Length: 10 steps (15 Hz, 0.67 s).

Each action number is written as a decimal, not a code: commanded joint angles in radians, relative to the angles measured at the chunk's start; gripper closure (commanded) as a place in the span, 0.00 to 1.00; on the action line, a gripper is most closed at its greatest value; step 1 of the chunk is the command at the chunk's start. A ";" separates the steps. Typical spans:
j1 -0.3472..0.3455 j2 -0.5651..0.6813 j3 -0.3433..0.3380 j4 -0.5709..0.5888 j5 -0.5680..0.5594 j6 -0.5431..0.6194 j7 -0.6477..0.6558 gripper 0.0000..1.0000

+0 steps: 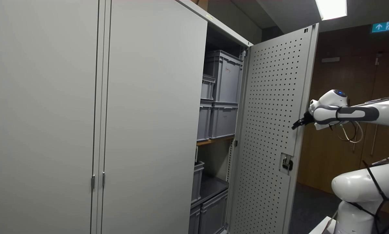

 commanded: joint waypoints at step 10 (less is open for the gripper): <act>0.073 -0.049 0.076 -0.021 0.066 0.020 0.019 0.00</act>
